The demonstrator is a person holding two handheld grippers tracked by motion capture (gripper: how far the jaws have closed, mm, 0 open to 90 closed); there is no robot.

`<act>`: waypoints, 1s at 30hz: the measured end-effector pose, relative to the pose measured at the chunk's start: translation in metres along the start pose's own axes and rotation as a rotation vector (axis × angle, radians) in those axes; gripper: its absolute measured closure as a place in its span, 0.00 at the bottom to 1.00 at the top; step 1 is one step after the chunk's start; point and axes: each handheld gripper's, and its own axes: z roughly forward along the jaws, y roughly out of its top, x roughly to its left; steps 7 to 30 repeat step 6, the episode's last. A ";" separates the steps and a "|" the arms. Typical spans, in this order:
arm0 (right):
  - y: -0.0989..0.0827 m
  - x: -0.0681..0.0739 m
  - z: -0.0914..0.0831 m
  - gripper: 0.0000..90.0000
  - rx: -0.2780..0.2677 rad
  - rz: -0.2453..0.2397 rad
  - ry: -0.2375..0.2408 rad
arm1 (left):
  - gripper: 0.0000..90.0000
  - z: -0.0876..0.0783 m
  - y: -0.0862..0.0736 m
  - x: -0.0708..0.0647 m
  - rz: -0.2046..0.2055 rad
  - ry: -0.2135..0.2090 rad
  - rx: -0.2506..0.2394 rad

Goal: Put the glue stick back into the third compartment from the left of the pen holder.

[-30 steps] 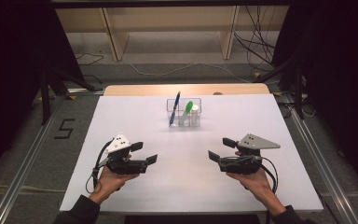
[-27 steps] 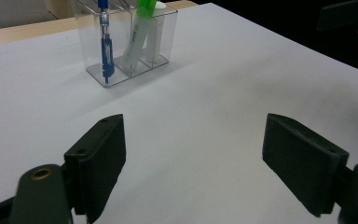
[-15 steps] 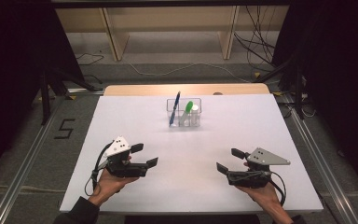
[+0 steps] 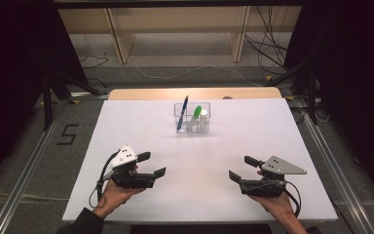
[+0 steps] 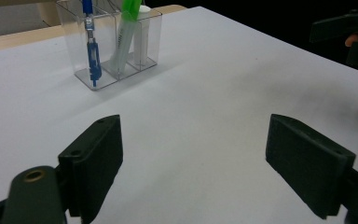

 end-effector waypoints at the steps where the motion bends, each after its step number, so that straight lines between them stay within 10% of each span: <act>1: 0.000 0.000 0.000 0.24 0.000 0.000 -0.001 | 0.21 0.000 0.000 0.000 -0.006 -0.001 -0.003; 30: -0.001 0.000 0.001 0.24 0.006 0.007 0.004 | 0.21 0.000 0.000 0.001 -0.004 0.003 -0.004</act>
